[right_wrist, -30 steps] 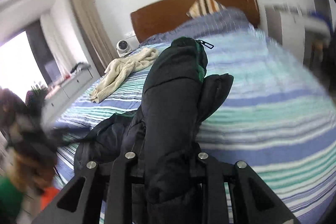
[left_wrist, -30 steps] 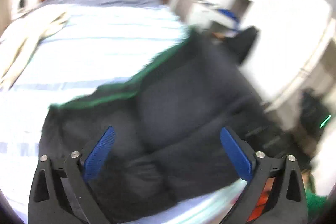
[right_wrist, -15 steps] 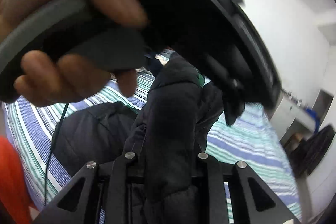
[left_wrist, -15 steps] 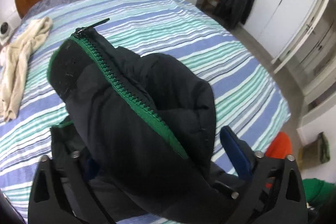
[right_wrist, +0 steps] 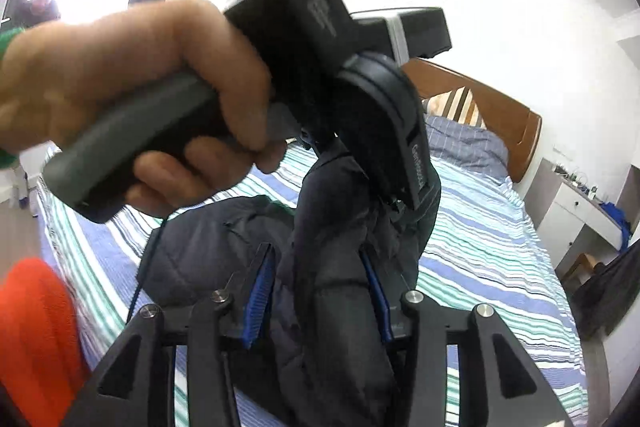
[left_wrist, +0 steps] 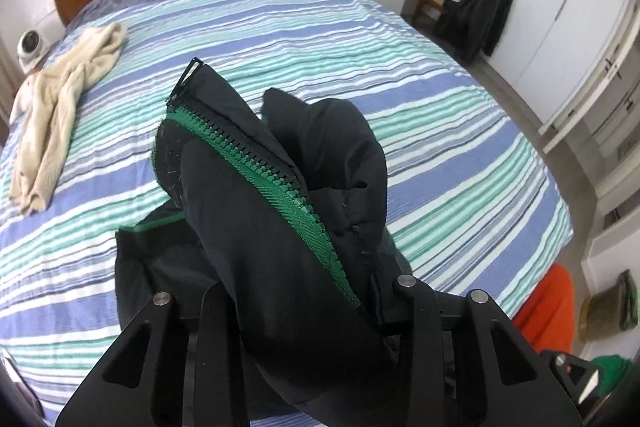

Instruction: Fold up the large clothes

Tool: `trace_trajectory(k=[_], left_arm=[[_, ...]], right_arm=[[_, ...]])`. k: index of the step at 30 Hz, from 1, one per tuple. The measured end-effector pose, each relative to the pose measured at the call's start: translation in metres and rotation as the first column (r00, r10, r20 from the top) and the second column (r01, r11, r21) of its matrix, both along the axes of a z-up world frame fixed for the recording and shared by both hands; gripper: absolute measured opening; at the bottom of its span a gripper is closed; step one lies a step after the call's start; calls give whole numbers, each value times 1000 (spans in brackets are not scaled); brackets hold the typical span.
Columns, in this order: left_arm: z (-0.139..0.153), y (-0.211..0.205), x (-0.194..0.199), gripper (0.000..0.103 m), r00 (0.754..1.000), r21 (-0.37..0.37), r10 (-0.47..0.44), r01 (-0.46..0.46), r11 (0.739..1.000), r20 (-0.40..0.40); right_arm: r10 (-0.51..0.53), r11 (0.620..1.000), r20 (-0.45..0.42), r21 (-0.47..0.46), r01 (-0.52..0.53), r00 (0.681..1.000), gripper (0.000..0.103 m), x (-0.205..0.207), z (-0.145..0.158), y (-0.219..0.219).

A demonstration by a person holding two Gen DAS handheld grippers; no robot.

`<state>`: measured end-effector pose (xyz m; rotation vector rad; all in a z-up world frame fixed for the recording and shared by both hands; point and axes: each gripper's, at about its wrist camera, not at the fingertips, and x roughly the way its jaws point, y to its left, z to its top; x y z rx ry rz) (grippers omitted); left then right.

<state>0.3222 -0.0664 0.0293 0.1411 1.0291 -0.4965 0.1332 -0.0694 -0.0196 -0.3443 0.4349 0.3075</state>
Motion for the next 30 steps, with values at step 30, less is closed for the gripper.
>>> trace_trajectory(k=[30], left_arm=[[-21, 68, 7, 33, 999, -8, 19, -19, 1000, -26]], right_arm=[[115, 770, -354, 622, 141, 928, 45, 76, -44, -137]])
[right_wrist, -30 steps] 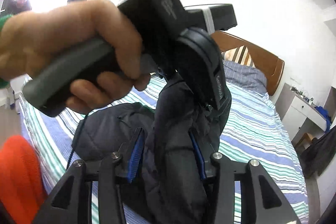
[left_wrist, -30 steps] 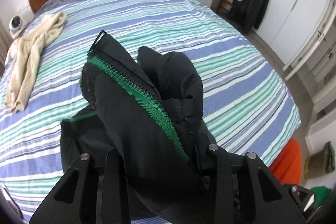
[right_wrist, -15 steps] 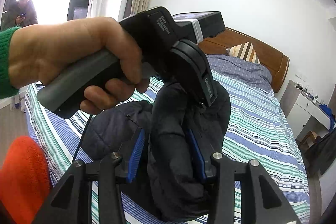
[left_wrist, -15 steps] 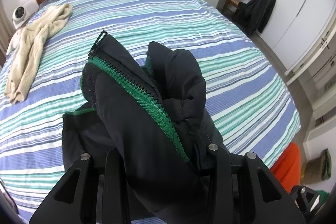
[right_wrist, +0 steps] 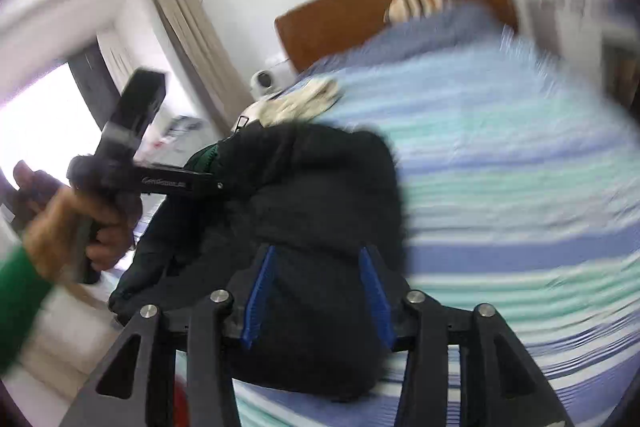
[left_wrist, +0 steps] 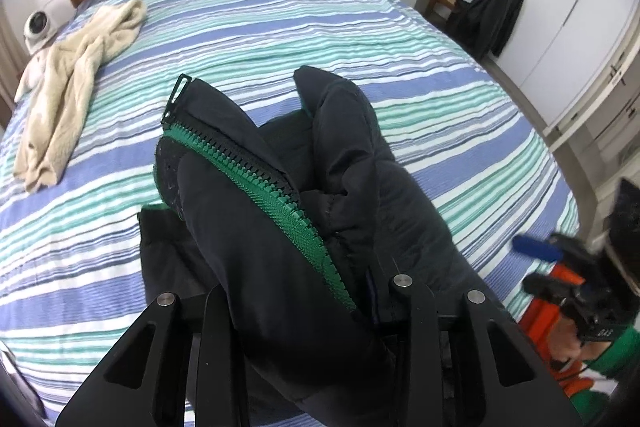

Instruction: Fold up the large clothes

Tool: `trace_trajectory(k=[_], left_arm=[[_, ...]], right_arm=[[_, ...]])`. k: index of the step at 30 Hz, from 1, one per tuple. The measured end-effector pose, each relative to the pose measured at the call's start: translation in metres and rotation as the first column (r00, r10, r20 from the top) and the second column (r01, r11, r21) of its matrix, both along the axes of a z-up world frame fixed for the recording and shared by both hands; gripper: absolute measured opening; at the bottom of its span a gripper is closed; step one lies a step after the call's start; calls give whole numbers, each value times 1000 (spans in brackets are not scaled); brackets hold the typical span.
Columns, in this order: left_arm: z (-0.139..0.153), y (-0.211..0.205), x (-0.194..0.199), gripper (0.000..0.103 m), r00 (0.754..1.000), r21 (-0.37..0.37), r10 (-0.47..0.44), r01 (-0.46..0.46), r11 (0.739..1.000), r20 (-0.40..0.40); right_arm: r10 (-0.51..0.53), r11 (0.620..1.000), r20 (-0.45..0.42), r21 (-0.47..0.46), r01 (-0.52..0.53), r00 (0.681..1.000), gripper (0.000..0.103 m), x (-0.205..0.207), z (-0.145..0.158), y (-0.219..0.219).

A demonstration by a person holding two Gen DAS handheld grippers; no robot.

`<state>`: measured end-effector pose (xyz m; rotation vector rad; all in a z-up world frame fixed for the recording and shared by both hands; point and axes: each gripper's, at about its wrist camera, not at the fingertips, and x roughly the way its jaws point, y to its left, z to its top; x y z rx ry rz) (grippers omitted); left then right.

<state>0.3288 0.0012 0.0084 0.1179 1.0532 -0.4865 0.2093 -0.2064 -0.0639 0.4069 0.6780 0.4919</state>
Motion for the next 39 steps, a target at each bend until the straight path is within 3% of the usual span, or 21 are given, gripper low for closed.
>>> trace_trajectory(k=[1, 3, 7, 11, 18, 23, 26, 27, 28, 29, 31, 33, 36, 39], left_arm=[[-1, 4, 0, 33, 1000, -2, 0, 0, 1000, 1], [-5, 17, -1, 33, 1000, 0, 2, -2, 1000, 2], [-20, 47, 4, 33, 999, 22, 41, -41, 999, -19], [-48, 95, 15, 33, 987, -52, 132, -137, 989, -88], [-105, 144, 39, 42, 934, -179, 301, -334, 925, -191], [-138, 150, 44, 46, 909, -244, 334, -392, 887, -249], [-138, 148, 39, 45, 916, -258, 327, -383, 887, -235], [-139, 148, 38, 45, 917, -261, 327, -382, 887, -230], [-141, 150, 38, 45, 916, -269, 327, -384, 884, -233], [-141, 151, 39, 45, 915, -278, 325, -385, 880, -237], [-144, 154, 40, 45, 915, -298, 318, -384, 874, -246], [-146, 154, 40, 45, 915, -309, 315, -384, 870, -251], [-147, 160, 39, 45, 916, -317, 311, -382, 868, -253], [-151, 160, 44, 45, 912, -319, 314, -390, 864, -265]], right_arm=[[48, 998, -4, 52, -48, 999, 44, 6, -7, 9], [122, 990, -2, 72, -121, 993, 44, 13, -15, 33], [213, 977, -35, 33, -212, 976, 44, 29, -35, 88], [265, 963, -87, -24, -268, 960, 42, 50, -54, 133], [231, 968, -202, -48, -245, 952, 35, 93, -94, 175], [212, 961, -237, -125, -247, 948, 31, 109, -103, 185], [244, 958, -368, -51, -282, 897, 32, 122, -87, 176], [259, 960, -438, 22, -278, 861, 32, 131, -79, 167], [264, 963, -466, 70, -262, 845, 34, 141, -67, 159], [244, 967, -453, 53, -247, 858, 34, 151, -53, 153], [173, 970, -366, -99, -223, 915, 34, 178, -18, 151], [128, 957, -329, -206, -204, 936, 36, 212, -3, 154], [100, 923, -398, -304, -234, 912, 36, 270, -12, 169], [63, 881, -502, -378, -284, 863, 34, 309, -50, 187]])
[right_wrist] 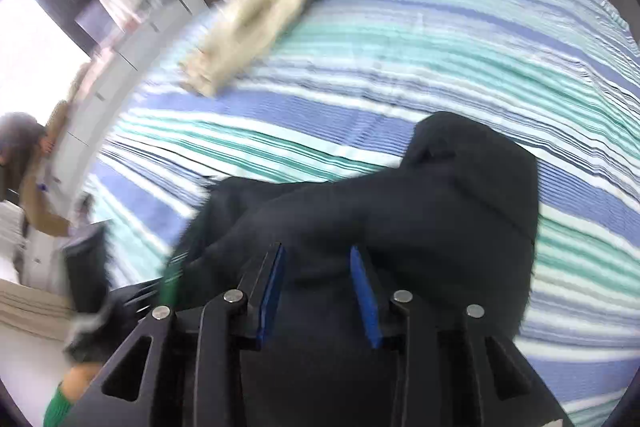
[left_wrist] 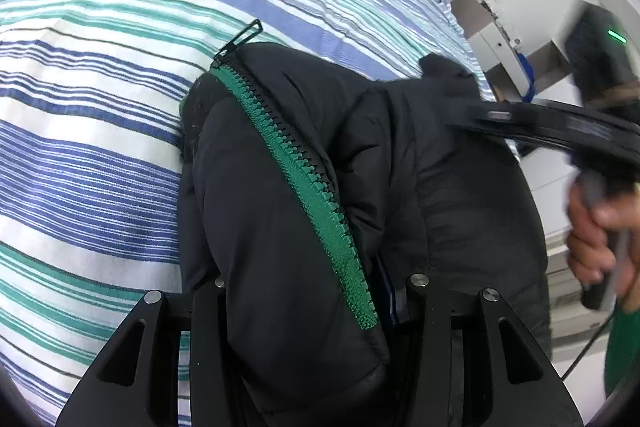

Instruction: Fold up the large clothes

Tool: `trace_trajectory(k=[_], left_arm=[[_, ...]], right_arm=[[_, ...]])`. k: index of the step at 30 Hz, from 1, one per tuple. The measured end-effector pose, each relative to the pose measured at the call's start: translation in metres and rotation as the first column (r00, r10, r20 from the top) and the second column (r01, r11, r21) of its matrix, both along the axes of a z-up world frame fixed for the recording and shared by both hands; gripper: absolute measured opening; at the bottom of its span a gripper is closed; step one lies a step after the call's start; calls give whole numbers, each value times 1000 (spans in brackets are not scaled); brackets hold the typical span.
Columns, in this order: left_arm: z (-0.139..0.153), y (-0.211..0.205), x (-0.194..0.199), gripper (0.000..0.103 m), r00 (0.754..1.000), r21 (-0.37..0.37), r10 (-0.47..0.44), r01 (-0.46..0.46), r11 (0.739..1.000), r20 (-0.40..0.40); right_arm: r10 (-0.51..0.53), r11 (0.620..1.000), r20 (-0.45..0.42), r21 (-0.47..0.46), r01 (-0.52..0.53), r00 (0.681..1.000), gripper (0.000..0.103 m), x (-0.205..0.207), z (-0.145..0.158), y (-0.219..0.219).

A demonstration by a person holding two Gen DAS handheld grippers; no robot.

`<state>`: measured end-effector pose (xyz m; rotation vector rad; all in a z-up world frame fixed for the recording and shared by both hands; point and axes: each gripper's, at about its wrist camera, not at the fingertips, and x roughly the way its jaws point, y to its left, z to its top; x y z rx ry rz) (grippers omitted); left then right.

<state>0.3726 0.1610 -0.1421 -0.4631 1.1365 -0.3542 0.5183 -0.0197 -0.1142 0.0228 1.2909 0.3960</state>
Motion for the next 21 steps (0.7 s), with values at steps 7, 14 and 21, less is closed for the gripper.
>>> trace_trajectory(k=[7, 14, 21], left_arm=[[-7, 10, 0, 45, 1000, -11, 6, -7, 1000, -18], [-3, 13, 3, 45, 1000, -17, -20, 20, 1000, -3], [1, 8, 7, 45, 999, 35, -52, 52, 998, -3]], right_arm=[[0, 989, -72, -149, -11, 997, 32, 6, -46, 34], [84, 991, 114, -112, -72, 990, 34, -63, 12, 31], [118, 980, 260, 125, -155, 958, 34, -188, 57, 38]])
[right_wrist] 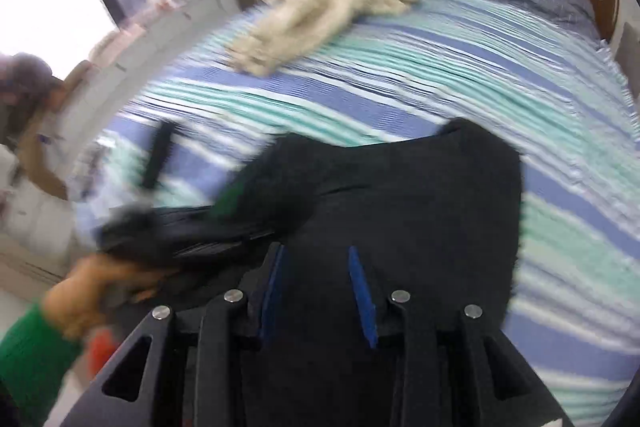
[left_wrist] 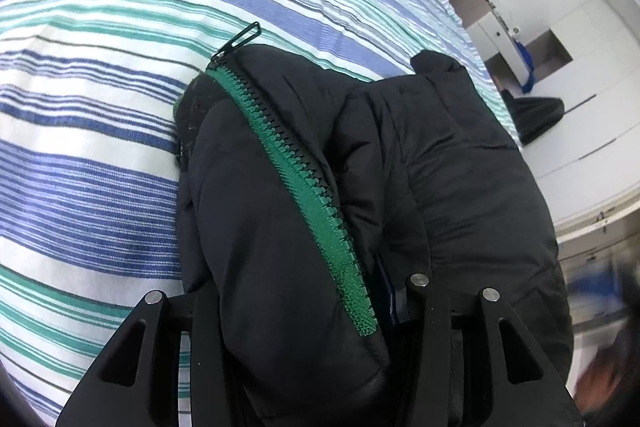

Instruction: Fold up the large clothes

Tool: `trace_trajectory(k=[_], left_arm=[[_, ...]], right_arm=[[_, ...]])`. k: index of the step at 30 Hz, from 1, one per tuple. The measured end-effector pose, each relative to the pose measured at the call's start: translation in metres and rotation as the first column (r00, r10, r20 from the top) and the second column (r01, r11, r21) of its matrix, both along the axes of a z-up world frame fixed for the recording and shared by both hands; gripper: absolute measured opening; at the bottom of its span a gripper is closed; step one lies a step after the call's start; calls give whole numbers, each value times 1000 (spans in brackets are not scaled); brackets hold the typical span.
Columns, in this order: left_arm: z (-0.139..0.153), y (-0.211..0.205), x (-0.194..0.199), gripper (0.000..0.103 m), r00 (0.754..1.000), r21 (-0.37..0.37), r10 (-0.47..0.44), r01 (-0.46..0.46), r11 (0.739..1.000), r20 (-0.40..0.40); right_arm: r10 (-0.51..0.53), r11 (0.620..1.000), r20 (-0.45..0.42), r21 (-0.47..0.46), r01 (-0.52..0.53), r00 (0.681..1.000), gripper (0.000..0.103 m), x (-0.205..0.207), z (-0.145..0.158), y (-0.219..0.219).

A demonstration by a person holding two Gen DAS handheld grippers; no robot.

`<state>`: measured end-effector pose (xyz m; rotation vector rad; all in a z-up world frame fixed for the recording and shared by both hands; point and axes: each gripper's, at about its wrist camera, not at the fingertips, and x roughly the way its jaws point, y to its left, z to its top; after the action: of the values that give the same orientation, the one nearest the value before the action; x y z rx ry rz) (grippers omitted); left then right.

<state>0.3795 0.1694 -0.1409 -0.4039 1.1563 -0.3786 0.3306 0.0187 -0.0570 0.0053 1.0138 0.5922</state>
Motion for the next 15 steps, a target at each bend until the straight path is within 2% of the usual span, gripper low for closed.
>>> trace_trajectory(k=[1, 3, 6, 9, 13, 15], left_arm=[[0, -1, 0, 45, 1000, 10, -6, 6, 1000, 0], [1, -3, 0, 46, 1000, 39, -20, 20, 999, -2], [3, -5, -1, 46, 999, 71, -36, 37, 997, -7], [3, -5, 2, 46, 999, 100, -35, 37, 994, -26], [-1, -5, 5, 47, 999, 106, 6, -1, 994, -41], [-5, -3, 3, 47, 999, 91, 36, -33, 995, -37]], right_arm=[[46, 997, -15, 54, -45, 999, 34, -19, -5, 9], [95, 993, -9, 71, -94, 995, 34, -42, -20, 29], [125, 991, 55, -47, -122, 991, 36, -60, -49, 55], [150, 978, 80, -155, -137, 985, 35, -60, -76, 73], [145, 965, 113, -233, -116, 983, 32, -57, -101, 85], [144, 960, 126, -257, -108, 982, 32, -61, -99, 86]])
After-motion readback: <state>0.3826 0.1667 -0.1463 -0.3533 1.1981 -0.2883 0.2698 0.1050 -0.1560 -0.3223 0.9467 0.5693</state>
